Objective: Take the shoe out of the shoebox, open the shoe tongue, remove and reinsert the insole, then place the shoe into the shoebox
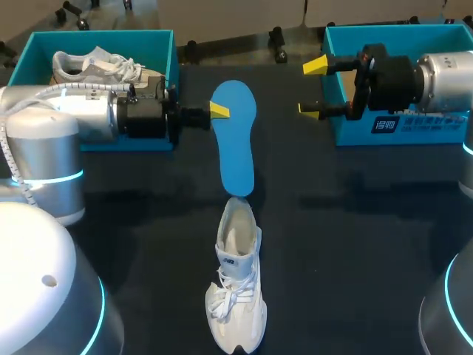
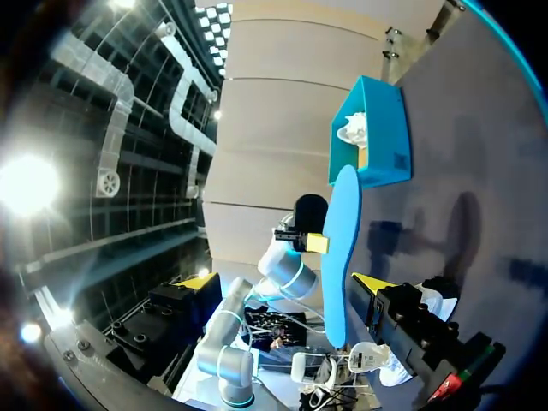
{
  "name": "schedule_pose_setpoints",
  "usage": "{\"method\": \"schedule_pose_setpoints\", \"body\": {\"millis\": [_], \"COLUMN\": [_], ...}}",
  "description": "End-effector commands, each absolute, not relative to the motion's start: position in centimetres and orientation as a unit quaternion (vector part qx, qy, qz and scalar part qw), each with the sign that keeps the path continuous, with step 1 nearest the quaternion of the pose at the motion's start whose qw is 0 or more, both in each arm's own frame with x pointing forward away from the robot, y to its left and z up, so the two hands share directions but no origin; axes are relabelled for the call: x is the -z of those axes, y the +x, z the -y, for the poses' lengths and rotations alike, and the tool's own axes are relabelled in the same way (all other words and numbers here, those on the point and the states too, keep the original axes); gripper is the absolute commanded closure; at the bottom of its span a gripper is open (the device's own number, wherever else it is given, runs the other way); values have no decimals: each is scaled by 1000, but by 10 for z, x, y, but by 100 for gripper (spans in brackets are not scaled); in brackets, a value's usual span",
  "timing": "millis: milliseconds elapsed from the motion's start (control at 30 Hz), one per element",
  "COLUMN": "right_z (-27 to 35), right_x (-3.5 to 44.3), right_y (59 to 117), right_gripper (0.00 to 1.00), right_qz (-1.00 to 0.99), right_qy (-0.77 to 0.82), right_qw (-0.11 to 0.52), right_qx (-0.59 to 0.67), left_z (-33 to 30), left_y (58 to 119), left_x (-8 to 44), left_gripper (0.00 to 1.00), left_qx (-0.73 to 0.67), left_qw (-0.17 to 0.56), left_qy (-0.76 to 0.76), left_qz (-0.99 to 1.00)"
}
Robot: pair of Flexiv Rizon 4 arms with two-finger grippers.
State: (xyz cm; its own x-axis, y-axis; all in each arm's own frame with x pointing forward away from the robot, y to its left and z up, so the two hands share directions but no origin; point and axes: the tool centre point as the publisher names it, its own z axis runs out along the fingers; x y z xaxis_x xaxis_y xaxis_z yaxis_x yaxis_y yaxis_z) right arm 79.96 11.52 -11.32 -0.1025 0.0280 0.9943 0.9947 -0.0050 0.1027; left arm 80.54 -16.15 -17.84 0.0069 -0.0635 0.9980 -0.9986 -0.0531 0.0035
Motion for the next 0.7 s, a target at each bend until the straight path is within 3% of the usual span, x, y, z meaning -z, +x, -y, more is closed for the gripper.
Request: {"method": "schedule_pose_setpoints", "body": {"millis": [33, 700], "right_z": [-116, -123], "right_x": [113, 98], "right_y": [799, 807], "right_gripper": [0, 0], "right_qz": [530, 542], "right_qy": [-483, -529], "right_qw": [464, 457], "right_qx": [520, 466], "left_z": [164, 167], "left_y": [808, 814], "left_x": [182, 187], "left_gripper": [100, 100], "left_qx": [-500, -496], "left_qw": [479, 496], "left_qy": [528, 529], "left_qz": [492, 477]}}
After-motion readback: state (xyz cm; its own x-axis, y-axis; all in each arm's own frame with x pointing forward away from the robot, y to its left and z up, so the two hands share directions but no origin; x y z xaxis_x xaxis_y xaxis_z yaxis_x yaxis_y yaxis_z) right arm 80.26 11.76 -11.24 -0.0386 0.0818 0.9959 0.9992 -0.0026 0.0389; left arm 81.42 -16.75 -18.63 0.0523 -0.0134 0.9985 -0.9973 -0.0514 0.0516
